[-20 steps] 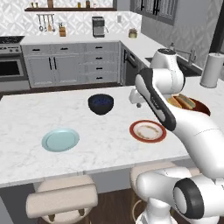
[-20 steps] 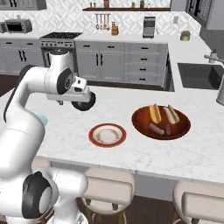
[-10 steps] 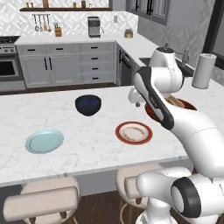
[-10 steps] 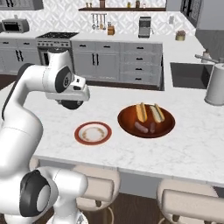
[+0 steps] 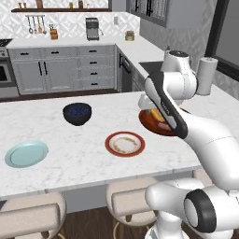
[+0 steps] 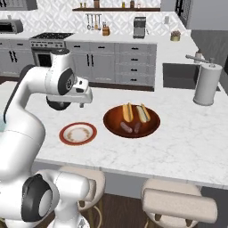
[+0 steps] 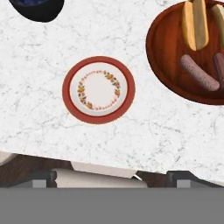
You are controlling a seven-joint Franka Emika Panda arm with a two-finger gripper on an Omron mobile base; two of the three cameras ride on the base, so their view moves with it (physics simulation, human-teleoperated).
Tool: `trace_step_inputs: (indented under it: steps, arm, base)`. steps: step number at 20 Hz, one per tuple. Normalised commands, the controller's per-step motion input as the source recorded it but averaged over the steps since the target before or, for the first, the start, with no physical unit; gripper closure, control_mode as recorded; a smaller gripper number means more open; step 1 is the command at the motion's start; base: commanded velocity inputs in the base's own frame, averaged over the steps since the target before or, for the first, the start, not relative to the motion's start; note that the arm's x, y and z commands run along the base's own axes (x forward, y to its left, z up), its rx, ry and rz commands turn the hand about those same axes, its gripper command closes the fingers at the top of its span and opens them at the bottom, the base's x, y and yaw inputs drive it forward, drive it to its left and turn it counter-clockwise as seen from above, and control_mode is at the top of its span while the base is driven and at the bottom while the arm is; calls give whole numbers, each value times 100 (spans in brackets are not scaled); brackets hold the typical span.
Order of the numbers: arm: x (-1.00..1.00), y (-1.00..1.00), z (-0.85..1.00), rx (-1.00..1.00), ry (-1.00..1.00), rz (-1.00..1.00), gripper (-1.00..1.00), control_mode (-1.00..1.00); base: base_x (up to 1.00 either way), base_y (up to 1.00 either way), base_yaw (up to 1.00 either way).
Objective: Place one bun and one sausage from the bowl on each plate.
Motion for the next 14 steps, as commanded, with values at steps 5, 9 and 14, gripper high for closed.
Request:
trace_step_inputs:
  steps: [5,9,14]
  arm:
    - [18,0,0,0,2,0,-100,-100]
    - [87,-28,-5,0,22,2,-100,-100]
    - [100,-94,-37,0,29,7,-100,-100]
  base:
    - [2,0,0]
    - [0,0,0]
    - [0,0,0]
